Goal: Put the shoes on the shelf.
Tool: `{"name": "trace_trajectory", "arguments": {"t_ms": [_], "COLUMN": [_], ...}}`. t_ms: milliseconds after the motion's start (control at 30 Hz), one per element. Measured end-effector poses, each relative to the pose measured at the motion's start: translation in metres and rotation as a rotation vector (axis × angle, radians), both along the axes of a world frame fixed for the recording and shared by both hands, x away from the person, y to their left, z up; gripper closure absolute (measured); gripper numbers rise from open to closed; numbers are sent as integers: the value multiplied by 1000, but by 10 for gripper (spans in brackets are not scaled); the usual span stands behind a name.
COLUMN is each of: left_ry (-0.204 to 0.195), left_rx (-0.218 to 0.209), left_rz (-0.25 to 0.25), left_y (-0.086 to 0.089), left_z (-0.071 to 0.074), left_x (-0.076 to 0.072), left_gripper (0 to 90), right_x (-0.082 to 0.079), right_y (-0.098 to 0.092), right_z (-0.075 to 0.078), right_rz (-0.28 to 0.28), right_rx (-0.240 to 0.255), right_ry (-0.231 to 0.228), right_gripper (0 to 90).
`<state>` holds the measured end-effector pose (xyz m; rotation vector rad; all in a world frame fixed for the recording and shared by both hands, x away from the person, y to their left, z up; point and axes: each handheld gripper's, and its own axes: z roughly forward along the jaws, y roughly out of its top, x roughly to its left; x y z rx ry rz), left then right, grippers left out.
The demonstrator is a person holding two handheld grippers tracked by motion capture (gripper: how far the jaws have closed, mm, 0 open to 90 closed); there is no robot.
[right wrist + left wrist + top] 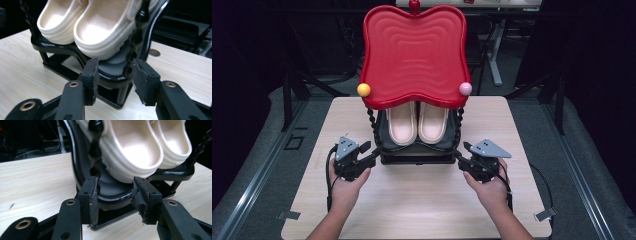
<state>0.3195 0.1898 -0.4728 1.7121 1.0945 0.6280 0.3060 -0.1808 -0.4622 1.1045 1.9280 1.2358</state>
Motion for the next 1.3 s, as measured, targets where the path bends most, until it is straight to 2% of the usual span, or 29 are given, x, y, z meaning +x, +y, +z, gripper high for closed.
{"name": "trace_trajectory", "arguments": {"t_ms": [100, 233, 433, 500, 600, 700, 833, 1100, 1300], "left_ry": [2, 7, 26, 26, 35, 45, 54, 53, 71], "left_rx": [-7, 4, 22, 21, 39, 60, 70, 91, 83], "left_rz": [16, 35, 55, 55, 46, 27, 3, -32, -13], "left_y": [9, 20, 33, 35, 36, 36, 35, 32, 35], "left_z": [-4, -10, -21, -24, -30, -37, -44, -56, -65], "left_x": [-4, -10, -17, -21, -26, -29, -32, -32, -29], "left_gripper": [529, 514, 495, 491, 482, 477, 476, 470, 470], "right_x": [-6, -14, -20, -23, -28, -32, -34, -39, -37], "right_y": [-7, -17, -34, -38, -43, -46, -48, -47, -50], "right_z": [-4, -11, -24, -27, -34, -39, -47, -59, -71], "right_rz": [-8, -16, -31, -33, -51, -50, -43, -17, -25], "right_rx": [-18, -36, -14, -27, -40, -24, -48, -105, -103], "right_ry": [11, 14, 9, 18, 15, 35, 34, -32, 8], "right_gripper": [532, 513, 458, 451, 451, 451, 450, 450, 450]}}
